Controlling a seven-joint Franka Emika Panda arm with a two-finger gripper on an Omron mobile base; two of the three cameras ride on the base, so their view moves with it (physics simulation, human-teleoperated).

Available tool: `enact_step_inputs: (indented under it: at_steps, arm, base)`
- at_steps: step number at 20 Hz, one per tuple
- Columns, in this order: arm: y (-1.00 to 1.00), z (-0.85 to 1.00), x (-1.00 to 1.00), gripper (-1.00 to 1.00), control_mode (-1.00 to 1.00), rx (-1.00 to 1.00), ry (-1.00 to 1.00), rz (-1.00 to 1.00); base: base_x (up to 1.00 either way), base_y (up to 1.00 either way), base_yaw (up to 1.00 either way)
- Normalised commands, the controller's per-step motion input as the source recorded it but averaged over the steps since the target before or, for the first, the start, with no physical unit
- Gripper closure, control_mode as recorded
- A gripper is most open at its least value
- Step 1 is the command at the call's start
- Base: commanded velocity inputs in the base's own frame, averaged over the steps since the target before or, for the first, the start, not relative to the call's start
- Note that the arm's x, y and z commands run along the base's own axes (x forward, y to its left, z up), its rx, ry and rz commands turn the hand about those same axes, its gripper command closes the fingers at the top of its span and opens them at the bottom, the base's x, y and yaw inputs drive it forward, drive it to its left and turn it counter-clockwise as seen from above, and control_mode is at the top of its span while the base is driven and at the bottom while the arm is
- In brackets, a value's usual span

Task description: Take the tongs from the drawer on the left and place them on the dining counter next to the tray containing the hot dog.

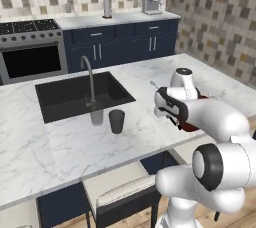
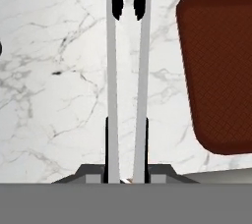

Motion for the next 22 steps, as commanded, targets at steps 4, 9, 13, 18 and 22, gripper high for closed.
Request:
enact_step_inputs:
  at_steps: [4, 9, 13, 18, 22]
  arm:
    - [-0.17, -0.21, 0.03, 1.00, -1.00, 0.00, 0.00, 0.00]
    - [-0.21, -0.25, 0.19, 1.00, -1.00, 0.00, 0.00, 0.00]
    - [0.00, -0.22, 0.35, 1.00, -1.00, 0.00, 0.00, 0.00]
    - [0.00, -0.23, 0.21, 1.00, -1.00, 0.00, 0.00, 0.00]
    - [0.00, -0.23, 0.17, 1.00, -1.00, 0.00, 0.00, 0.00]
  base:
    - [0.00, 0.00, 0.00]
    - [0.00, 0.00, 0.00]
    - [0.00, 0.00, 0.00]
    - [0.00, 0.00, 0.00]
    - [0.00, 0.00, 0.00]
